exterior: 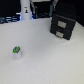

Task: Open the kcup holder, insert the kcup into the holder, and close the kcup holder

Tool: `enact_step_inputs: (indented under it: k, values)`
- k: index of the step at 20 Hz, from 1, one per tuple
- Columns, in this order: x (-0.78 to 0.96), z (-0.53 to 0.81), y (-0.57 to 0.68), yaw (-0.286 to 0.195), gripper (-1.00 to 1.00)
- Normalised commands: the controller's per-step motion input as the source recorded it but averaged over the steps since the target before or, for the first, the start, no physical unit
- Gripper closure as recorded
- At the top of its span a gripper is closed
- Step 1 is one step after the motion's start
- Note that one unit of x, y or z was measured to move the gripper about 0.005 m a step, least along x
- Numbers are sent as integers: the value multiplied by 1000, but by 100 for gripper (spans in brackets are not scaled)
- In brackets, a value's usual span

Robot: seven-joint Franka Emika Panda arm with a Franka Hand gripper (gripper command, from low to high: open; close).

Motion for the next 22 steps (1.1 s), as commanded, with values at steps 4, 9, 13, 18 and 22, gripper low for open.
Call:
enact_step_inputs:
  k: [4, 9, 13, 18, 22]
  values:
    - [-448, 80, 561, -181, -100]
    - [-430, 58, 578, -179, -100]
    - [-341, 27, 634, -176, -100]
    - [-283, 5, 686, -182, -100]
    - [-253, 1, 692, -188, -100]
